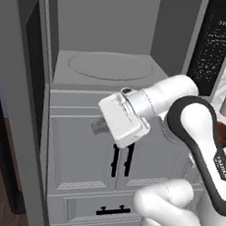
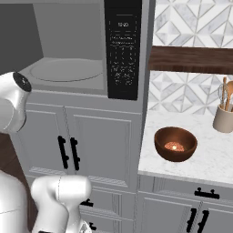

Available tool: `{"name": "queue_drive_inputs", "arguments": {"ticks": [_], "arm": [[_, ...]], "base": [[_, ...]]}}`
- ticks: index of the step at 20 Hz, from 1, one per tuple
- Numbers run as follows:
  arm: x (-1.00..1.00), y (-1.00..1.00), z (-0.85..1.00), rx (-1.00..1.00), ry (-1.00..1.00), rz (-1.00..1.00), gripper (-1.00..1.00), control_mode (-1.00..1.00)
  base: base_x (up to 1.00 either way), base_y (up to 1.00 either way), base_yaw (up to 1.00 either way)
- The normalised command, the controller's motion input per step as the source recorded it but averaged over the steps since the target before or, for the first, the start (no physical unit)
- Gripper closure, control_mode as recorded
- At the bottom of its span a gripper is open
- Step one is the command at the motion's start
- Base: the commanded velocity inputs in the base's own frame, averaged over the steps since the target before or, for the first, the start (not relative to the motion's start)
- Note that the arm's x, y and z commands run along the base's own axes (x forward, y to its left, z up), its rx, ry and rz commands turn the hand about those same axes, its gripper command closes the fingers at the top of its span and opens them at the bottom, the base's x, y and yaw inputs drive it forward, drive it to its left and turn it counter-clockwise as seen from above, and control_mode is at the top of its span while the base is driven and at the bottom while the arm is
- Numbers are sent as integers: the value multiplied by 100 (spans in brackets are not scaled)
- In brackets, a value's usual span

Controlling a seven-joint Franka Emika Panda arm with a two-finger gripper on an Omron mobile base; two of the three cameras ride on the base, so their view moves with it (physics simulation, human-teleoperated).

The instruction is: Open the microwave, place the bowl with waffle inside the microwave, then close the microwave door and turn it on.

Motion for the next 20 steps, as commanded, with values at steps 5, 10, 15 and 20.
{"name": "queue_drive_inputs", "arguments": {"ticks": [5, 10, 15, 20], "arm": [[46, -100, -54, -14, 16, -39, 100, -100], [1, -100, -65, 0, 13, -53, 100, -100], [4, -100, -13, -3, 52, -45, 100, -100], [0, -100, 0, 0, 71, -38, -100, -100]], "base": [[0, 0, 0], [0, 0, 0], [0, 0, 0], [0, 0, 0]]}}
